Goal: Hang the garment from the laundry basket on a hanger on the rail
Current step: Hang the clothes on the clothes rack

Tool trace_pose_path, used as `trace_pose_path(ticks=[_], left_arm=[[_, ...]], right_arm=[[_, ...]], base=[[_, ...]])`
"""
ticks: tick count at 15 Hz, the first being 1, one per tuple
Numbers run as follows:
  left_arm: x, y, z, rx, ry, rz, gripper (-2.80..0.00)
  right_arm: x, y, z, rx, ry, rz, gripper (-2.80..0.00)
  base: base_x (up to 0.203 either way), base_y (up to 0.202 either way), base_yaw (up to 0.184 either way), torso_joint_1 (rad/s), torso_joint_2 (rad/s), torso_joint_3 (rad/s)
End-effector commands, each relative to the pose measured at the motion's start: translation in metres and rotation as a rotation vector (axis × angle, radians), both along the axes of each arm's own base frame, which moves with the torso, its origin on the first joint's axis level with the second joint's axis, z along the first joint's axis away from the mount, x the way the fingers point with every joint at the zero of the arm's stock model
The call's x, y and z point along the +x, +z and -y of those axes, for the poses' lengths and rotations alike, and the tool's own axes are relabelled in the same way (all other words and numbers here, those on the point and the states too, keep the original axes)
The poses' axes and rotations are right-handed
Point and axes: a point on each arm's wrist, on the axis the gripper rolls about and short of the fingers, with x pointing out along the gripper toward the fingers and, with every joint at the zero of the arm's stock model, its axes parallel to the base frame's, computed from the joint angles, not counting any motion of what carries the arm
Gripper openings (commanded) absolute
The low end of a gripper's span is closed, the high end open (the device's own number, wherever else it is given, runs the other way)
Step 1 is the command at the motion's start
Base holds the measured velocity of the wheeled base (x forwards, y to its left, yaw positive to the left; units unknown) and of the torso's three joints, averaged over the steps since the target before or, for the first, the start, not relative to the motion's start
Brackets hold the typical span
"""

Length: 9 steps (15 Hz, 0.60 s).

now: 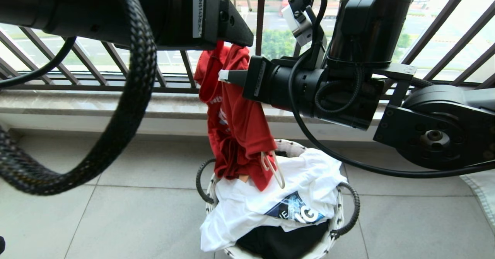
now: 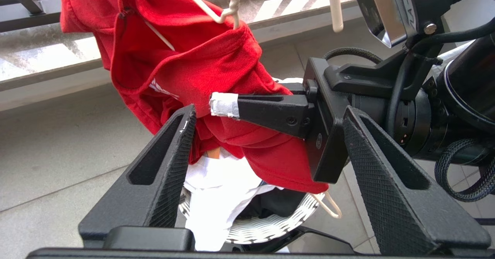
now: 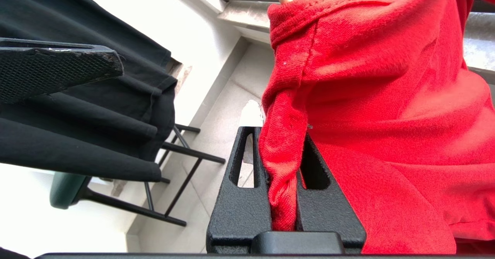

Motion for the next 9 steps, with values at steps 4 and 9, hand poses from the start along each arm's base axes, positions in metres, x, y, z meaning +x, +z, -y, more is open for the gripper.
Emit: trace_pose_path(ticks=[4,9], left_arm=[[-0.001,-0.002,-0.028,0.0,0.078,-0.001,-2.8],[0.027,-0.021,-0.034,0.064,0.198,-0.055,-2.8]], right_arm=[[-0.002,0.003,0.002,0.008,0.002,0.006,-2.8],[-0.007,0.01,0.007,0.022,0.002,0.018,-2.8]], base=[[0.0,0.0,0.0,0.0,0.0,0.0],[0.0,0.0,0.0,0.0,0.0,0.0]])
